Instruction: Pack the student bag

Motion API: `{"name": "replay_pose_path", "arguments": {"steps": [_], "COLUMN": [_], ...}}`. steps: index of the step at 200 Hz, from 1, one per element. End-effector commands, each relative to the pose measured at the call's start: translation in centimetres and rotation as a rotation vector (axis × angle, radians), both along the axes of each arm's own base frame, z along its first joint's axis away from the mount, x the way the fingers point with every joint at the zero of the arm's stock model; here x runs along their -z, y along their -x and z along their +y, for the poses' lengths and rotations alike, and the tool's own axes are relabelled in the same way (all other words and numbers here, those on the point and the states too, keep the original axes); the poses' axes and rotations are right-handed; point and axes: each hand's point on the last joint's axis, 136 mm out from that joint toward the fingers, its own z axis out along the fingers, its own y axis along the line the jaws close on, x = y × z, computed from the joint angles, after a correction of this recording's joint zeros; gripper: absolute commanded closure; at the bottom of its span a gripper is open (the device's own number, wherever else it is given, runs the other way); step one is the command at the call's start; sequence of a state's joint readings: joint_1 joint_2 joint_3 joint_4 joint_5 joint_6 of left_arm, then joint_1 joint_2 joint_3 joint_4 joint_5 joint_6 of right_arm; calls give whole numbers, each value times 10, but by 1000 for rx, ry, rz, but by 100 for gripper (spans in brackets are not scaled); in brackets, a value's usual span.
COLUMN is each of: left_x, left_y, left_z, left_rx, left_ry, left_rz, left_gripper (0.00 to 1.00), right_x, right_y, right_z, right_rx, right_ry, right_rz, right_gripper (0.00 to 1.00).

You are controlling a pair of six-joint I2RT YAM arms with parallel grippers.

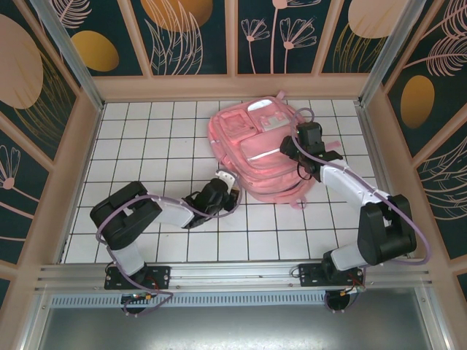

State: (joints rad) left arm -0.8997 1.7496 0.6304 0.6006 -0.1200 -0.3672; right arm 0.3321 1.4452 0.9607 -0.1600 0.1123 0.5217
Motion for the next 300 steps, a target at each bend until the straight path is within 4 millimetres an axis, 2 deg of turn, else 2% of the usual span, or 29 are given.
{"name": "replay_pose_path", "arguments": {"steps": [1, 65, 116, 156, 183, 206, 213, 215, 220, 238, 267, 278, 295, 300], "left_x": [2, -7, -23, -16, -16, -23, -16, -22, -23, -20, -29, -32, -38, -40], "left_y": [27, 64, 72, 83, 87, 84, 86, 83, 82, 82, 76, 72, 71, 71], "left_z": [-12, -51, -76, -100, -119, -135, -137, -142, -147, -159, -163, -158, -150, -148], "left_rx": [79, 198, 247, 304, 336, 352, 361, 364, 371, 392, 367, 340, 311, 303], "left_ry": [-32, -26, 27, 2, 8, 30, 16, 29, 29, 33, 52, 50, 46, 47], "left_rz": [19, 24, 21, 44, 49, 46, 59, 50, 51, 59, 44, 35, 31, 31], "left_gripper": [100, 100, 100, 100, 100, 100, 100, 100, 100, 100, 100, 81, 64, 55], "right_x": [-3, 4, -1, -5, -3, -2, -2, -3, -3, -4, -4, -5, -7, -7], "right_y": [-6, -7, -3, -1, -1, 1, 1, 1, 1, 2, 8, 11, 16, 19], "right_z": [9, 11, 8, 6, 6, 6, 5, 5, 5, 1, -5, -8, -12, -13], "right_rx": [-20, -20, -16, -9, -8, -7, -5, -6, -5, 4, 13, 18, 24, 23], "right_ry": [-11, -11, -5, -4, -7, -6, -4, -4, -3, 2, 7, 8, 10, 12], "right_rz": [-8, 5, -6, -16, -13, -13, -12, -14, -16, -20, -21, -25, -34, -34], "right_gripper": [44, 44, 44, 43, 43, 43, 43, 43, 43, 43, 43, 43, 43, 43]}}
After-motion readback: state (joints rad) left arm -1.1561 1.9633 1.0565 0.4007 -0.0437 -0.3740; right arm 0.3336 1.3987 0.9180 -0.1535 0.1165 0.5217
